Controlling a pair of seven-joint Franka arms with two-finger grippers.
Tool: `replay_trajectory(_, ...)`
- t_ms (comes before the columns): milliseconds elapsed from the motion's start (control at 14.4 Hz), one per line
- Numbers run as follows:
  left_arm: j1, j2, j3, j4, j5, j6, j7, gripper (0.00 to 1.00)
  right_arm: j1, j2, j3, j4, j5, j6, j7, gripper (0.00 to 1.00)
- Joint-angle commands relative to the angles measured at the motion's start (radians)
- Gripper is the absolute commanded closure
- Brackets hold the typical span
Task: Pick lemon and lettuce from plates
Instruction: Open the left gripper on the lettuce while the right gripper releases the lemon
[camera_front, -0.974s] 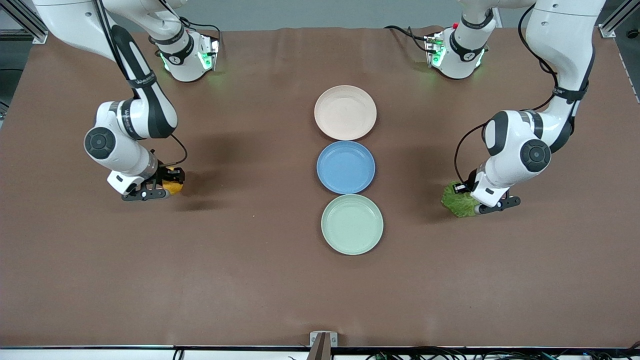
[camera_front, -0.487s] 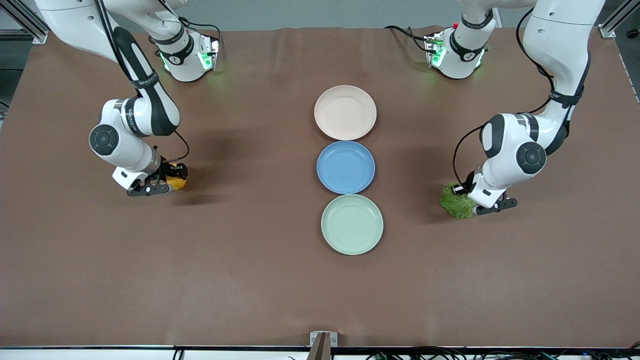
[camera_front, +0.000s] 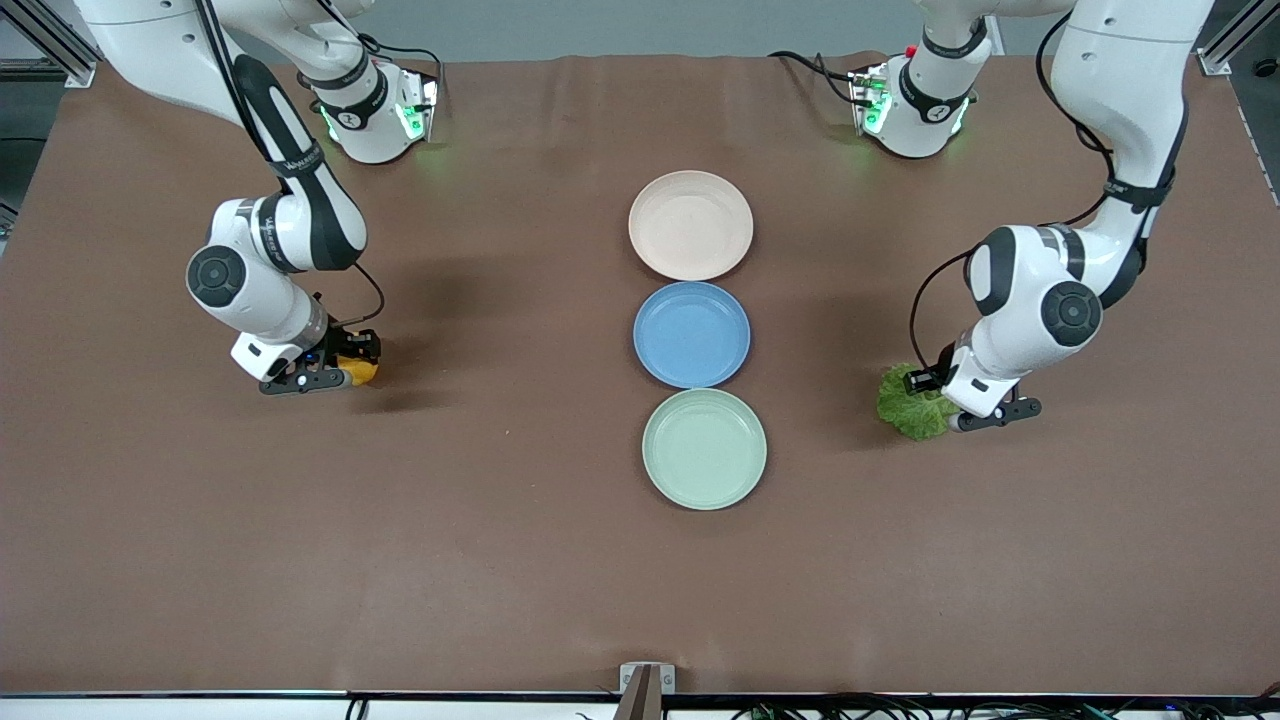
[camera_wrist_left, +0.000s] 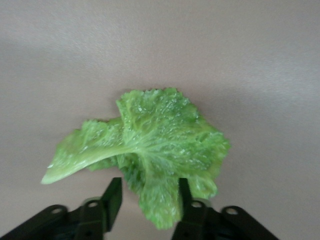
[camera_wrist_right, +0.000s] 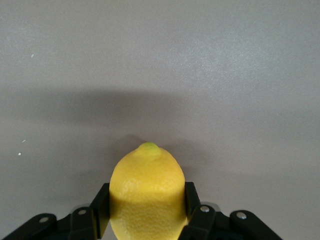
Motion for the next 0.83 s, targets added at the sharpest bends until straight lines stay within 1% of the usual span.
replay_trajectory(0, 0.023, -0.108, -0.003, 0.072, 0.020, -0.242, 0.035, 0.00, 0.001, -0.003, 0.004, -0.015, 0.021, 0.024, -0.017, 0.98)
replay_trajectory(139, 0.042, -0.148, -0.003, 0.150, 0.020, -0.397, 0.100, 0.00, 0.002, 0.000, 0.004, -0.014, 0.023, 0.037, -0.016, 0.98)
replay_trajectory(209, 0.055, -0.180, -0.004, 0.173, 0.020, -0.450, 0.130, 0.00, 0.011, 0.006, 0.004, -0.014, 0.040, 0.047, -0.016, 0.98)
replay_trajectory(348, 0.082, -0.254, -0.004, 0.199, 0.020, -0.518, 0.194, 0.00, 0.036, 0.014, 0.004, -0.009, 0.081, 0.057, -0.017, 0.98)
replay_trajectory(487, 0.090, -0.302, -0.001, 0.245, 0.020, -0.582, 0.226, 0.00, 0.036, 0.023, 0.004, 0.000, 0.083, 0.058, -0.017, 0.98)
replay_trajectory(557, 0.090, -0.310, -0.001, 0.284, 0.020, -0.625, 0.227, 0.00, 0.036, 0.025, 0.002, 0.002, 0.083, 0.058, -0.017, 0.97)
replay_trajectory(765, 0.090, -0.305, 0.001, 0.451, 0.020, -0.769, 0.225, 0.00, 0.030, 0.023, 0.001, 0.008, 0.081, 0.050, -0.022, 0.97)
